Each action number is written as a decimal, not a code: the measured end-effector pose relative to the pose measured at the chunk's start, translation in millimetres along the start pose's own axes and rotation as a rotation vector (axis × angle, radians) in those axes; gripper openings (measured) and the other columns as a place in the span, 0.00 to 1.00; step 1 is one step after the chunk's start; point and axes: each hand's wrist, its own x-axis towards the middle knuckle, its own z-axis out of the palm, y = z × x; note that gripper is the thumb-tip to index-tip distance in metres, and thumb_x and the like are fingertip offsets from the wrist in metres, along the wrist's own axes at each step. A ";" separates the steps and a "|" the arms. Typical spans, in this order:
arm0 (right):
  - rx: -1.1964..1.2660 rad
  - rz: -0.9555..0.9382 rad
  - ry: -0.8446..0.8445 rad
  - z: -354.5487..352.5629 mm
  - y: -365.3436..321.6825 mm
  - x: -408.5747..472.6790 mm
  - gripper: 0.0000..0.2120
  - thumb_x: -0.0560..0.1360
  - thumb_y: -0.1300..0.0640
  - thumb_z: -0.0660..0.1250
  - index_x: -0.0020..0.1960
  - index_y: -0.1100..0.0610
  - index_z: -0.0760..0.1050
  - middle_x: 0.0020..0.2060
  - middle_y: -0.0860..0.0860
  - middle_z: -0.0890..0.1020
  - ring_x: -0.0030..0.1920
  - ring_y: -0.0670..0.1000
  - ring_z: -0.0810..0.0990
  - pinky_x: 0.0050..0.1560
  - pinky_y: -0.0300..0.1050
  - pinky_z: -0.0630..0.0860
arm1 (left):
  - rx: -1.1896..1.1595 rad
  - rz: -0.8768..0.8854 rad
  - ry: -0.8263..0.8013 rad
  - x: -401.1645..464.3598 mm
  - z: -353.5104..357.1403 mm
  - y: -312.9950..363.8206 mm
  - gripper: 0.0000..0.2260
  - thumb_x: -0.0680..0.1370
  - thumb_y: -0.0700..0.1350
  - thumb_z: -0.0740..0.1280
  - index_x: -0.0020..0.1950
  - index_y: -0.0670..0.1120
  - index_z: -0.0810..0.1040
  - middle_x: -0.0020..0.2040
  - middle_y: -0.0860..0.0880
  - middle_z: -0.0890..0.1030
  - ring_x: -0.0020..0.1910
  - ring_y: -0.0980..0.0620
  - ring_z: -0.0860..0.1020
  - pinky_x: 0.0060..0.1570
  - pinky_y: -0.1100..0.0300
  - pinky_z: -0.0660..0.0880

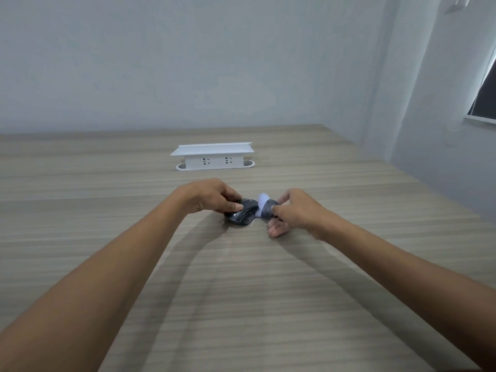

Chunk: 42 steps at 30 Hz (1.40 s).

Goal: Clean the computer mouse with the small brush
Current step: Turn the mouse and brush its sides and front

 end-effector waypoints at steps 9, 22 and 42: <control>0.343 0.144 -0.068 4.6 2.7 6.5 0.07 0.79 0.72 0.60 0.52 0.75 0.75 0.35 0.65 0.81 0.31 0.57 0.84 0.39 0.48 0.86 | 0.008 -0.011 0.033 3.3 -1.6 -3.7 0.22 0.78 0.42 0.74 0.71 0.41 0.78 0.64 0.45 0.83 0.60 0.49 0.82 0.66 0.62 0.73; 0.484 0.186 -0.071 3.3 -7.4 3.4 0.10 0.80 0.73 0.58 0.43 0.72 0.75 0.26 0.58 0.84 0.34 0.57 0.84 0.32 0.44 0.84 | 0.058 -0.010 0.043 3.4 -2.2 -1.9 0.21 0.77 0.44 0.75 0.69 0.42 0.80 0.61 0.45 0.85 0.53 0.51 0.82 0.67 0.58 0.75; 0.448 0.184 -0.059 4.7 -6.5 2.5 0.13 0.78 0.74 0.62 0.36 0.70 0.77 0.37 0.61 0.81 0.36 0.57 0.82 0.40 0.47 0.85 | 0.066 -0.026 0.058 3.9 -3.0 -1.2 0.21 0.77 0.45 0.75 0.69 0.44 0.80 0.61 0.46 0.84 0.61 0.49 0.83 0.70 0.55 0.73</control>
